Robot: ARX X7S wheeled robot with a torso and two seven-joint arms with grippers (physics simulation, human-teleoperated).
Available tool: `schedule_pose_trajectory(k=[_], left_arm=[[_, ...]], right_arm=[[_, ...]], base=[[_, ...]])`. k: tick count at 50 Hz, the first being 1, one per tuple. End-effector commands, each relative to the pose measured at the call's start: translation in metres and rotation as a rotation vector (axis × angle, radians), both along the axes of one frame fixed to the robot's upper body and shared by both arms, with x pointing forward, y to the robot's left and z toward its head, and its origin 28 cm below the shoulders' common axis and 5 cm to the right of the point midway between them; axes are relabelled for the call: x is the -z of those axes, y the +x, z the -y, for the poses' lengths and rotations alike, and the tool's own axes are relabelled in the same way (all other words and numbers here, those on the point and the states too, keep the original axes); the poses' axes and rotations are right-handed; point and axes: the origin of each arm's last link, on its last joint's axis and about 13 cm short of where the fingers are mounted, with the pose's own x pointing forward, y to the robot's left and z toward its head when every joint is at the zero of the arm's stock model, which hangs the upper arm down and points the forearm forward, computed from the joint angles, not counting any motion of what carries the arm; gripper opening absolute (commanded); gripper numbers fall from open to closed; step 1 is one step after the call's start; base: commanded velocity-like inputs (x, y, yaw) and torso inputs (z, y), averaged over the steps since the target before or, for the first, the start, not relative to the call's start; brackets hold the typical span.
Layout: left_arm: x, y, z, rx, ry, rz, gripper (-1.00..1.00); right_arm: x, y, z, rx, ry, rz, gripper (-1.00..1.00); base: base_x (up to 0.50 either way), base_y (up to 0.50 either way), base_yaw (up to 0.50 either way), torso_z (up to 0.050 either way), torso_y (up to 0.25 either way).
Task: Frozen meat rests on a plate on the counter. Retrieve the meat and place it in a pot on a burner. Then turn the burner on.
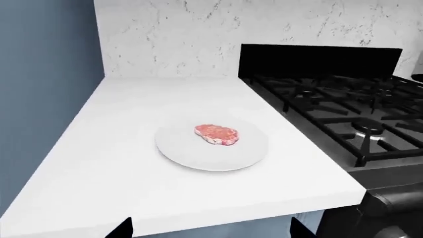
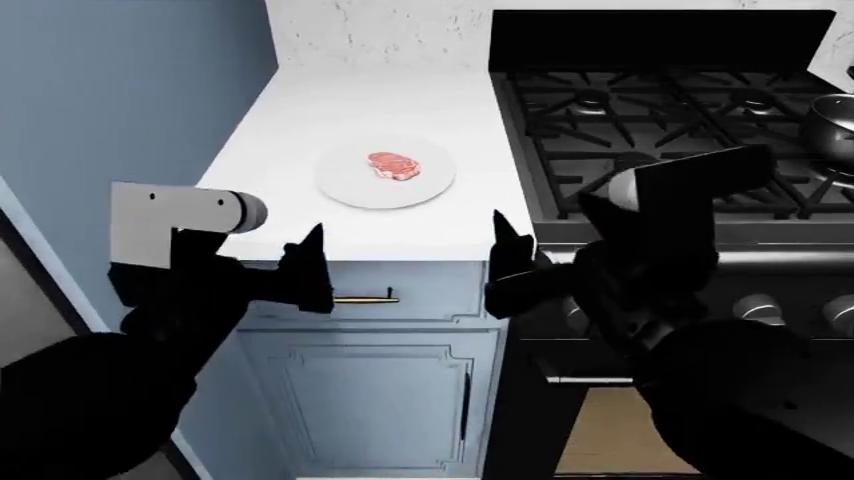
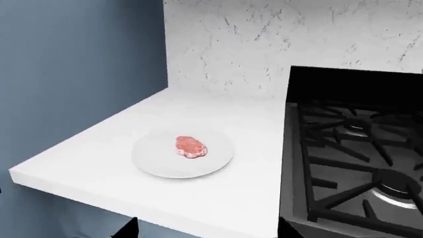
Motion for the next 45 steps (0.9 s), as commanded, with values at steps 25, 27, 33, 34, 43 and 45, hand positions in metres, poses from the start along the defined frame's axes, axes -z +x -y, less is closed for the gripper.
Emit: schedule_pose_trajectory(k=[25,27,33,34,43,45], left_arm=[[-0.067,-0.020,-0.002,0.117,0.064,0.127,1.00],[-0.067,-0.020,-0.002,0.118,0.061,0.127,1.00],[-0.066,-0.020,-0.002,0.124,0.054,0.126,1.00],[-0.066,-0.021,-0.002,0.125,0.053,0.126,1.00],[-0.064,-0.025,-0.003,0.164,0.020,0.187,1.00],[-0.063,-0.026,-0.005,0.163,0.004,0.200,1.00]], right_arm=[[-0.070,-0.005,0.004,-0.127,-0.186,0.118,1.00],[-0.071,-0.006,0.003,-0.129,-0.189,0.119,1.00],[-0.071,-0.005,0.003,-0.129,-0.190,0.118,1.00],[-0.071,-0.005,0.003,-0.130,-0.189,0.119,1.00],[-0.076,0.010,-0.008,-0.190,-0.252,0.001,1.00],[-0.077,0.016,-0.010,-0.191,-0.262,-0.029,1.00]], base=[[0.47,0.00,0.00,0.000,0.000],[0.50,0.00,0.00,0.000,0.000],[0.50,0.00,0.00,0.000,0.000],[0.50,0.00,0.00,0.000,0.000],[0.00,0.00,0.00,0.000,0.002],[0.00,0.00,0.00,0.000,0.000]])
